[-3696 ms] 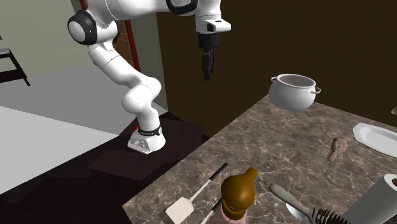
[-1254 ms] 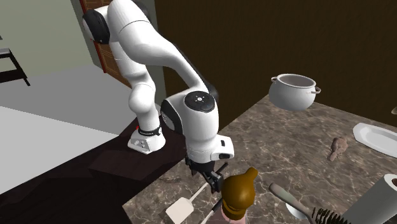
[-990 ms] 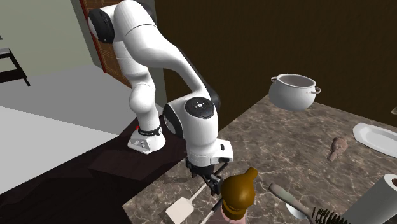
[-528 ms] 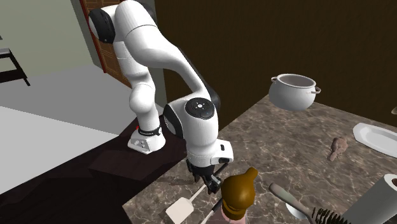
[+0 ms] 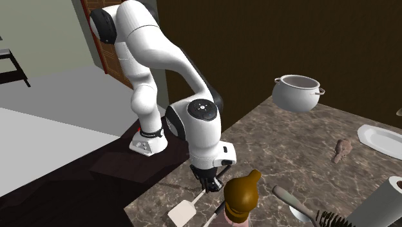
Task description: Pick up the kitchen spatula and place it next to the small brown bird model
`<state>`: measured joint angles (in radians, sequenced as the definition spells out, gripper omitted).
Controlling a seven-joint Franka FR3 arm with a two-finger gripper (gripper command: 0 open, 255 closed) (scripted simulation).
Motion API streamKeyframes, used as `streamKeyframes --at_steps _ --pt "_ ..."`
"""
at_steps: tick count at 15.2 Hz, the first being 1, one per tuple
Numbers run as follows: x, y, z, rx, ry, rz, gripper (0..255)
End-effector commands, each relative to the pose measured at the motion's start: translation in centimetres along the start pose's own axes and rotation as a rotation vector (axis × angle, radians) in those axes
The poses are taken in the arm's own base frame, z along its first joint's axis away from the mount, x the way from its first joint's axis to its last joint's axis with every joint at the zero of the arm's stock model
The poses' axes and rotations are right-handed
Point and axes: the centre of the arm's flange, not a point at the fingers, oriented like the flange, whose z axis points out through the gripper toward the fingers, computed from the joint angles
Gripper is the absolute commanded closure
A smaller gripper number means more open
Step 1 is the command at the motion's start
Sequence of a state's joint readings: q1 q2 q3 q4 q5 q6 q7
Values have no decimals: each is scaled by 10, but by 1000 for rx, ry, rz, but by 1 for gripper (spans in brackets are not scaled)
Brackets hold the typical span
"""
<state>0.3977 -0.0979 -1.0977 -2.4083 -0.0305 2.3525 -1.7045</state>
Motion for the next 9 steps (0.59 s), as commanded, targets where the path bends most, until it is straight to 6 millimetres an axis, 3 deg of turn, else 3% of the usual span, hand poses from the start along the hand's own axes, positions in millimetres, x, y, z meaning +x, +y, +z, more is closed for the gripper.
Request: streamKeyframes --at_steps 1,9 --pt "0 0 0 0 0 0 255" --pt "3 0 -42 0 0 0 255"
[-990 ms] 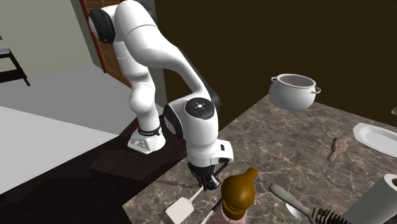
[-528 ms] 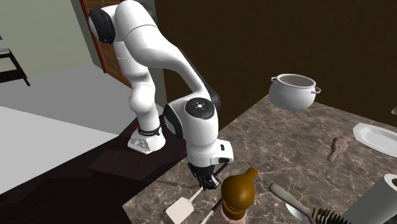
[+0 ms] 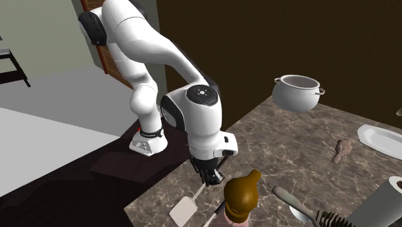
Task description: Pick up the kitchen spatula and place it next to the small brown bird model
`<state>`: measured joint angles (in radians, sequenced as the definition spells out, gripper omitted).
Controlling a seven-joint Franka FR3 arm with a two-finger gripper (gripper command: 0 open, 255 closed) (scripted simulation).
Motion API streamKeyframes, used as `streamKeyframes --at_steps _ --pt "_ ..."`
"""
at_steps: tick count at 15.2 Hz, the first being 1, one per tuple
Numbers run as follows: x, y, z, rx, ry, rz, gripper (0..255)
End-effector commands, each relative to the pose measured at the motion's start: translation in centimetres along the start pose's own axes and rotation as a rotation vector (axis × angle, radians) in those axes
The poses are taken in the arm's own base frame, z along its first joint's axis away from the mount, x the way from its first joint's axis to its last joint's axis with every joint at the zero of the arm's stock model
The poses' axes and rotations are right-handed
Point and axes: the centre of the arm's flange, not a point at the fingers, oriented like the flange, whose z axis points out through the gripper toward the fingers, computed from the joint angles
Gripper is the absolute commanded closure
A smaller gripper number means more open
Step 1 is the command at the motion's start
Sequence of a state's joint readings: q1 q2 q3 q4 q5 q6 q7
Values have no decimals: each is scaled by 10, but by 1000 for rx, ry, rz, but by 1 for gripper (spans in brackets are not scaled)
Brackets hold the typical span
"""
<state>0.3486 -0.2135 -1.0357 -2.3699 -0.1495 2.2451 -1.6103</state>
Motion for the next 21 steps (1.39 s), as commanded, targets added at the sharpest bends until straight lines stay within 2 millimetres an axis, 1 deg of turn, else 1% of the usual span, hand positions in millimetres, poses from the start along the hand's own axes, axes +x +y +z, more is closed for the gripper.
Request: streamKeyframes --at_steps 1,15,21 --pt "1 1 -10 0 -1 0 255" --pt "6 1 -82 0 -1 0 255" --pt "83 16 -77 0 -1 0 255"
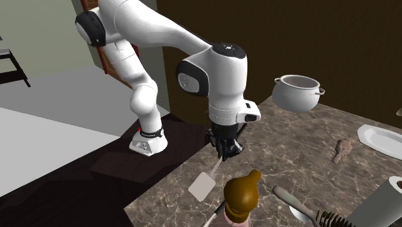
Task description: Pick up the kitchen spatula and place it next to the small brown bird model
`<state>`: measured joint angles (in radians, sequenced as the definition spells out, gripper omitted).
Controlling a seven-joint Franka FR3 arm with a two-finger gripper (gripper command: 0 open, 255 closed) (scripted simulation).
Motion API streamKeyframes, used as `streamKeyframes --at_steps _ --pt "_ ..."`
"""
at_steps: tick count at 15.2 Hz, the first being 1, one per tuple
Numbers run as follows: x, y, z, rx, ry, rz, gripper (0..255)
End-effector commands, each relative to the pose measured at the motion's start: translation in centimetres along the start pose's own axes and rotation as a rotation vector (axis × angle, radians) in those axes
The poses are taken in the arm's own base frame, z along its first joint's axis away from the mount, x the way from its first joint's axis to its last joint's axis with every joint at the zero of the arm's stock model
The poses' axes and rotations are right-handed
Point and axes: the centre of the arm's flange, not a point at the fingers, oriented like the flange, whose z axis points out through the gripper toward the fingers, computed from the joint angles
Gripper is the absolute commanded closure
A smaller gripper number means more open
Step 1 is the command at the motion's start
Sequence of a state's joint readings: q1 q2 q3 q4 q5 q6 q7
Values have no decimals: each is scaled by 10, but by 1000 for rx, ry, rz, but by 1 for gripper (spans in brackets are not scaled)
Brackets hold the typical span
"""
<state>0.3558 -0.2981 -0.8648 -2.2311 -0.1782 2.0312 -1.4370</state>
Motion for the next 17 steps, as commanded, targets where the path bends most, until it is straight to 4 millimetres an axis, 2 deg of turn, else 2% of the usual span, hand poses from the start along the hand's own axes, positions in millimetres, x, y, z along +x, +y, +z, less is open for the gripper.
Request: streamKeyframes --at_steps 1,17 --pt "25 6 2 0 0 1 255" --pt "232 47 16 0 0 1 255"
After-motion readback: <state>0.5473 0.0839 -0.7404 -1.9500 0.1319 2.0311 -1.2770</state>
